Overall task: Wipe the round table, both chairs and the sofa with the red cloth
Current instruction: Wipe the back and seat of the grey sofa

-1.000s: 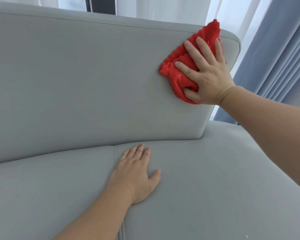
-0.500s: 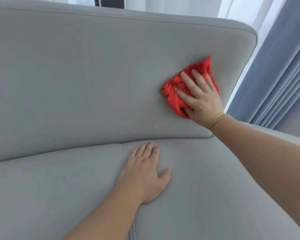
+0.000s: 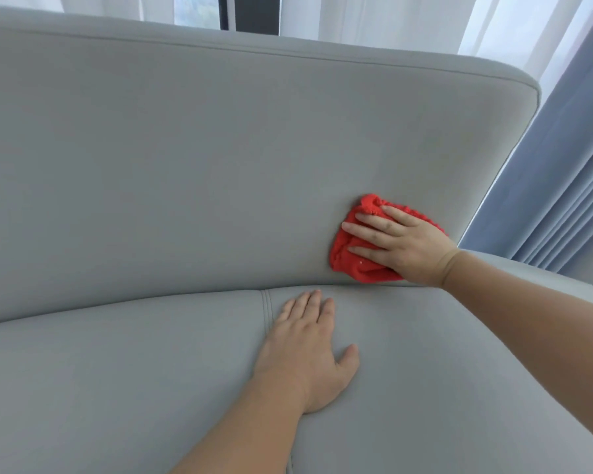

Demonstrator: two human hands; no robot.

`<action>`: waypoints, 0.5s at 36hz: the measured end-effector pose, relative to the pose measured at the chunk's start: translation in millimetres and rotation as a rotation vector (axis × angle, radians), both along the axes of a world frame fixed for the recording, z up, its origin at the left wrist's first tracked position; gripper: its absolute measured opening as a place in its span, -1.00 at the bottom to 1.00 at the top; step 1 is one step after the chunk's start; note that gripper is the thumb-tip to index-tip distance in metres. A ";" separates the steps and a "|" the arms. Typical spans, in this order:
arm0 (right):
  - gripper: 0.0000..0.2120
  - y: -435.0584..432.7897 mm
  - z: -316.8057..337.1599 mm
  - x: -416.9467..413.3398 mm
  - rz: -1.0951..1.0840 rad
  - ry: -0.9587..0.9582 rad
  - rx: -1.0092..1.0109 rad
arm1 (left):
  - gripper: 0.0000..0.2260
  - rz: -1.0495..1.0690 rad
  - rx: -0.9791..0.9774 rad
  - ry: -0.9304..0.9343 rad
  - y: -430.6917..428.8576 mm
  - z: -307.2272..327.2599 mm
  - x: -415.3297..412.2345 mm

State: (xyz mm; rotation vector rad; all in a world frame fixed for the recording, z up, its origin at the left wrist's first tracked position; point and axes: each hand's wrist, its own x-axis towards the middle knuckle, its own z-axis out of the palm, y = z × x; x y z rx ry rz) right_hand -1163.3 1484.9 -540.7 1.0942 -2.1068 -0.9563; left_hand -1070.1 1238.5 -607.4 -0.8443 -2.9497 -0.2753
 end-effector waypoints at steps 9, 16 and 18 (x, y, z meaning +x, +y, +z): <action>-0.73 -22.6 95.3 -15.7 0.100 0.276 -0.208 | -0.29 0.008 -0.014 -0.031 -0.2 0.9 -0.4; -0.66 -44.3 130.0 -18.0 0.024 0.258 -0.444 | -0.30 0.016 -0.033 -0.081 -0.4 2.7 -1.4; -0.62 -48.4 129.2 -15.4 0.001 0.208 -0.476 | -0.30 0.016 -0.037 -0.118 0.0 6.7 0.0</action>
